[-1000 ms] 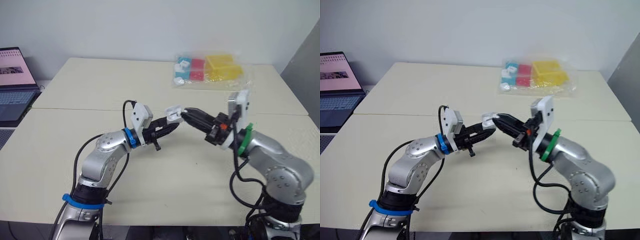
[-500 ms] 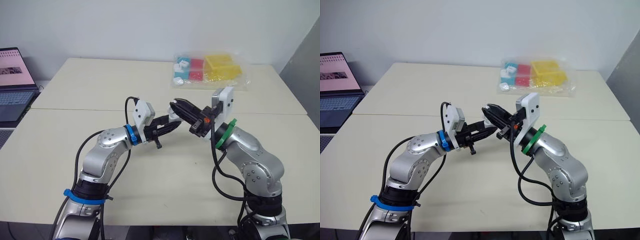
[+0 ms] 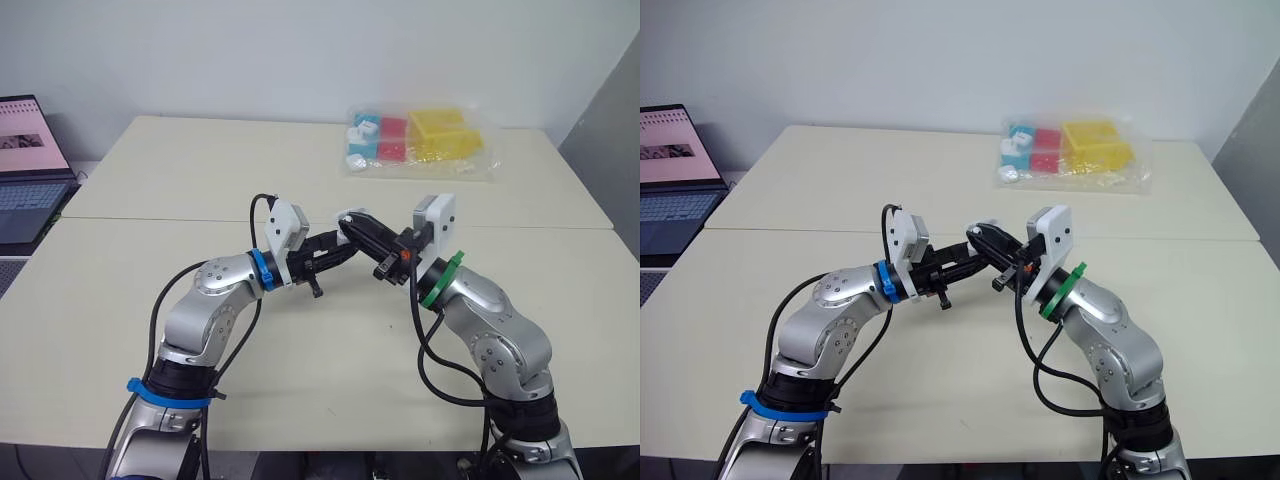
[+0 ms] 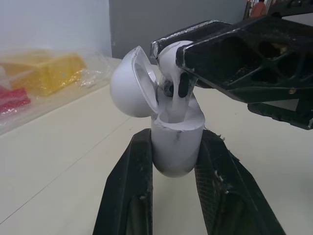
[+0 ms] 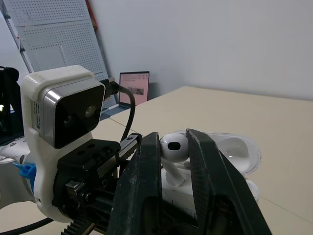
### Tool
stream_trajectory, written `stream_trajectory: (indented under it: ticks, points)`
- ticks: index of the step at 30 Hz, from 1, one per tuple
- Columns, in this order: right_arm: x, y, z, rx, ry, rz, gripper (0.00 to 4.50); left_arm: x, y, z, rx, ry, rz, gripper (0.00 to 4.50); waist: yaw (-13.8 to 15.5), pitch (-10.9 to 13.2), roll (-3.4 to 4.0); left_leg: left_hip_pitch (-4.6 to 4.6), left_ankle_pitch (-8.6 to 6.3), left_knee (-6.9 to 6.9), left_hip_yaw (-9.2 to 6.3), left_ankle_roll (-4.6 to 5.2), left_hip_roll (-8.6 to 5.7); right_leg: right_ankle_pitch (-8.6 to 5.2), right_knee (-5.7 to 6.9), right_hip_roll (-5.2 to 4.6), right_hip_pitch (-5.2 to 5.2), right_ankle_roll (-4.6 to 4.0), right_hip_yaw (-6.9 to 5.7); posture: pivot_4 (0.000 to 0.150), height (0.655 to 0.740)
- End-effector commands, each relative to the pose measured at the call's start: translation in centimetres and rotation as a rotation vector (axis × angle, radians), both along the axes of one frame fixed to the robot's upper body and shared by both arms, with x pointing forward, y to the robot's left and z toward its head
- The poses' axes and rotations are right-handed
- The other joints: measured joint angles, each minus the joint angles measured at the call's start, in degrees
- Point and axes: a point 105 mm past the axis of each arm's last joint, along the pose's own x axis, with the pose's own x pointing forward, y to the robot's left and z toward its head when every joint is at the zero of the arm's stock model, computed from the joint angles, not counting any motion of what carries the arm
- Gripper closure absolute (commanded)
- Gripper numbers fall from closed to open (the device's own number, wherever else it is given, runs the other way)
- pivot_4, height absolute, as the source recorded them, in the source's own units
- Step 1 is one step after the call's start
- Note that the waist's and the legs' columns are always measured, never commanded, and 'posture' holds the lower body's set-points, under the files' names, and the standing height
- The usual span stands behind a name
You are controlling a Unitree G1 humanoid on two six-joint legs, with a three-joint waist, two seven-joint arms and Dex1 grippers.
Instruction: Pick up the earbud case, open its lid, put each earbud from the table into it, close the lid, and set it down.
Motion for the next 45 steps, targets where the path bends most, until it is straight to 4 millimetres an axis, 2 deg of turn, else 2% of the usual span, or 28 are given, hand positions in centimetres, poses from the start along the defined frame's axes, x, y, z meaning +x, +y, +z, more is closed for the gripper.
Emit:
stream_trajectory:
  ticks: [1,18,21,22,26,32,38,42,45]
  points:
    - [-0.4,0.2,0.3,0.007,-0.026,0.013,4.11,-0.2,0.1,2.0,-0.036,-0.064,-0.005,3.7,0.0,0.0,0.0,0.0,0.0,0.0,0.0,0.0,0.0,0.0,0.0,0.0,0.0,0.0,0.0,0.15,0.74]
    - [-0.5,0.8,-1.1,0.004,0.036,0.013,4.11,-0.2,0.0,2.4,-0.058,-0.065,-0.005,3.7,0.0,0.0,0.0,0.0,0.0,0.0,0.0,0.0,0.0,0.0,0.0,0.0,0.0,0.0,0.01,0.15,0.74]
    - [-0.1,0.4,-1.3,-0.029,0.01,-0.03,3.1,-0.3,0.0,2.4,-0.055,-0.065,-0.007,3.7,0.0,0.0,0.0,0.0,0.0,0.0,0.0,0.0,0.0,0.0,0.0,0.0,0.0,0.0,0.0,0.15,0.74]
    - [0.0,0.3,-1.1,-0.037,-0.007,-0.045,2.64,-0.3,0.0,2.4,-0.054,-0.065,-0.007,3.7,0.0,0.0,0.0,0.0,0.0,0.0,0.0,0.0,0.0,-0.01,0.0,0.0,0.0,0.01,0.01,0.15,0.74]
    - [0.1,0.1,-0.4,-0.025,-0.031,-0.057,1.34,-0.3,0.1,2.3,-0.05,-0.064,-0.004,3.7,0.0,0.0,0.0,0.0,0.0,0.0,-0.01,0.0,0.0,-0.01,0.0,0.0,0.0,0.01,0.0,0.15,0.74]
    - [-0.4,-0.4,0.4,-0.03,-0.061,-0.059,1.29,-0.3,0.2,2.3,-0.048,-0.06,0.003,3.7,0.0,0.0,0.0,-0.01,0.0,0.0,0.01,0.0,0.0,0.0,-0.01,-0.01,0.0,0.01,0.01,0.15,0.74]
    - [-1.7,-1.5,1.5,-0.052,-0.089,-0.04,1.29,-0.2,0.3,2.1,-0.044,-0.058,0.01,3.7,0.0,0.0,0.0,-0.02,0.0,0.0,0.0,0.0,-0.01,0.0,-0.01,-0.02,0.0,0.0,0.01,0.15,0.74]
    - [-2.7,-3.3,2.5,-0.143,-0.111,-0.029,1.29,-0.4,0.3,1.8,-0.024,-0.063,-0.004,3.7,0.0,0.0,0.0,-0.02,0.0,0.0,0.0,0.0,-0.01,0.0,-0.01,-0.02,-0.01,0.01,0.0,0.15,0.74]
    - [-2.3,-4.7,3.7,-0.187,-0.119,-0.032,1.29,-0.9,0.0,1.4,-0.002,-0.071,-0.049,3.7,0.0,0.0,0.0,-0.01,0.0,0.0,0.03,0.0,-0.02,-0.01,-0.02,-0.02,0.0,0.02,0.01,0.15,0.74]
